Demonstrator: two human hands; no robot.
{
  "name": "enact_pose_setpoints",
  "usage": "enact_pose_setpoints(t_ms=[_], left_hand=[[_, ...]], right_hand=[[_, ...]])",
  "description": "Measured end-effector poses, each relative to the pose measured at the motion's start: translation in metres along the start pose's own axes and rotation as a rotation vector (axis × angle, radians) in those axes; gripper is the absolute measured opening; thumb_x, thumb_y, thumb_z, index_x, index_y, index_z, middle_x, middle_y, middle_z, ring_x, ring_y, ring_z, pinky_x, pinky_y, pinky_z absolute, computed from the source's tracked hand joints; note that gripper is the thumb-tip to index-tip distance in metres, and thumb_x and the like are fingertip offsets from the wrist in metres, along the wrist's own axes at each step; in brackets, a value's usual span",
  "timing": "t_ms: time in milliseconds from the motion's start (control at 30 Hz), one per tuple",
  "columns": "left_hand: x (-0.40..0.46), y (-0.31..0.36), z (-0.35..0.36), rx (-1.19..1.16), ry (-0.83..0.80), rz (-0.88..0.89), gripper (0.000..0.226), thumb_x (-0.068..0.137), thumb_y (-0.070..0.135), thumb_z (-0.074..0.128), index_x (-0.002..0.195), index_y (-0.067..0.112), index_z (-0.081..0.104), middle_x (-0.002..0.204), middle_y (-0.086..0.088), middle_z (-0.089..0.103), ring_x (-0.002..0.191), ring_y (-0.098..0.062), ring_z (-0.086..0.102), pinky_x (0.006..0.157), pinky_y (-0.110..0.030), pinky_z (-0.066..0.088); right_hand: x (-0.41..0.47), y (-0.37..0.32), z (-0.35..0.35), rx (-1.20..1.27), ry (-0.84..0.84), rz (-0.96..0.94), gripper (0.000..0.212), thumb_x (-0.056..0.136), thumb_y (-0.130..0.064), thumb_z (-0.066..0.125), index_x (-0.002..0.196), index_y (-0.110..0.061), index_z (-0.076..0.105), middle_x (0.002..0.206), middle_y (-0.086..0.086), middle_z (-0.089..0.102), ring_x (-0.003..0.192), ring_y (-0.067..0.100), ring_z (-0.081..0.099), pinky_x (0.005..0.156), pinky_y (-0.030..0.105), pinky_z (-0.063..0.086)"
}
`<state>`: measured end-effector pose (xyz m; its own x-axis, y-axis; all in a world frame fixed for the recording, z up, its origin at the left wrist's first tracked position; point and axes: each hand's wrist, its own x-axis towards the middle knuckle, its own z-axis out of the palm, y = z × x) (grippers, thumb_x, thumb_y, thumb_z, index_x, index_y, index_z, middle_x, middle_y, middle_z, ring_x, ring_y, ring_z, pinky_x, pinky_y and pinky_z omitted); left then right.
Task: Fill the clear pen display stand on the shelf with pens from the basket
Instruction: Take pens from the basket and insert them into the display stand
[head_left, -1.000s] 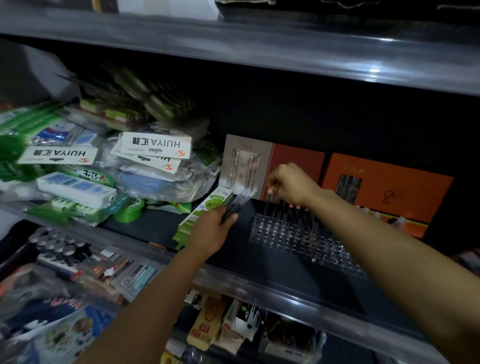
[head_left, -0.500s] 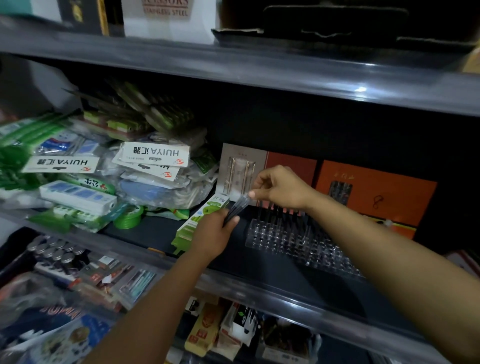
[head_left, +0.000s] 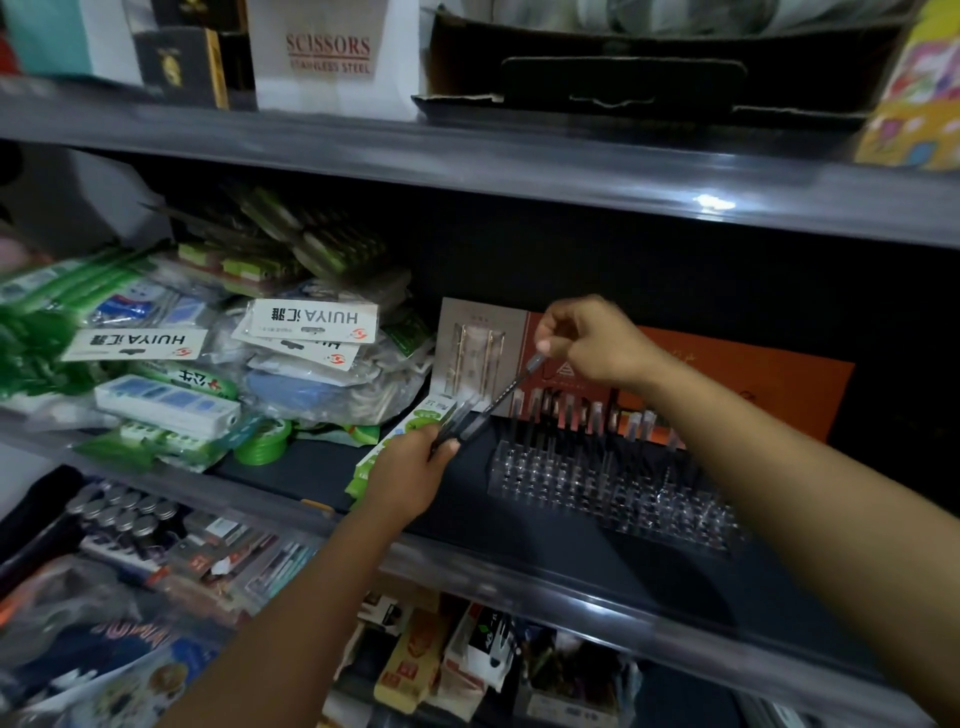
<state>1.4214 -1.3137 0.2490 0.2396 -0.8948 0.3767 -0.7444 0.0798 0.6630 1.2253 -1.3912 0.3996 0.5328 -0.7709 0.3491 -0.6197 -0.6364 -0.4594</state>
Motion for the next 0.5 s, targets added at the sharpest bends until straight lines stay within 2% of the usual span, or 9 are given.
enact_pose_setpoints(t_ms=[100,200,300,400,500], left_hand=[[0.000,-0.001,0.001,0.001,-0.012,-0.024,0.026,0.094,0.029,0.054,0.076,0.010,0.050,0.065,-0.005,0.053,0.074,-0.033,0.058,0.064,-0.035,0.041],[0.000,0.002,0.005,0.005,-0.021,-0.009,0.033,0.094,0.029,0.054,0.064,0.020,0.041,0.057,0.003,0.043,0.067,-0.029,0.053,0.060,-0.033,0.036],[0.002,0.007,0.009,-0.007,-0.032,0.004,0.035,0.094,0.030,0.053,0.063,0.026,0.038,0.058,0.005,0.044,0.067,-0.025,0.052,0.060,-0.030,0.033],[0.004,0.008,0.011,-0.035,-0.037,0.013,0.028,0.094,0.030,0.053,0.070,0.016,0.050,0.066,-0.005,0.056,0.071,-0.028,0.056,0.061,-0.033,0.039],[0.006,0.007,0.011,-0.043,-0.029,0.028,0.027,0.094,0.030,0.053,0.084,0.005,0.058,0.079,-0.017,0.065,0.077,-0.030,0.060,0.069,-0.038,0.046]], right_hand=[[-0.003,0.003,-0.004,-0.105,0.005,-0.025,0.006,0.091,-0.010,0.063,0.088,-0.006,0.066,0.087,0.005,0.067,0.083,0.015,0.061,0.072,0.026,0.044],[-0.005,0.008,0.002,-0.141,-0.006,-0.024,0.005,0.088,0.000,0.061,0.086,-0.003,0.064,0.087,0.012,0.069,0.086,0.024,0.065,0.074,0.032,0.049],[-0.002,0.014,0.011,-0.185,-0.002,-0.039,0.010,0.085,0.007,0.059,0.083,-0.001,0.064,0.084,0.014,0.067,0.083,0.027,0.066,0.074,0.037,0.053],[0.001,0.018,0.019,-0.234,-0.012,-0.070,0.017,0.082,0.011,0.056,0.081,-0.005,0.062,0.081,0.009,0.066,0.078,0.023,0.066,0.070,0.042,0.057],[0.003,0.018,0.025,-0.275,-0.022,-0.108,0.029,0.080,0.015,0.053,0.075,-0.013,0.056,0.078,0.006,0.064,0.074,0.023,0.064,0.063,0.040,0.054]])
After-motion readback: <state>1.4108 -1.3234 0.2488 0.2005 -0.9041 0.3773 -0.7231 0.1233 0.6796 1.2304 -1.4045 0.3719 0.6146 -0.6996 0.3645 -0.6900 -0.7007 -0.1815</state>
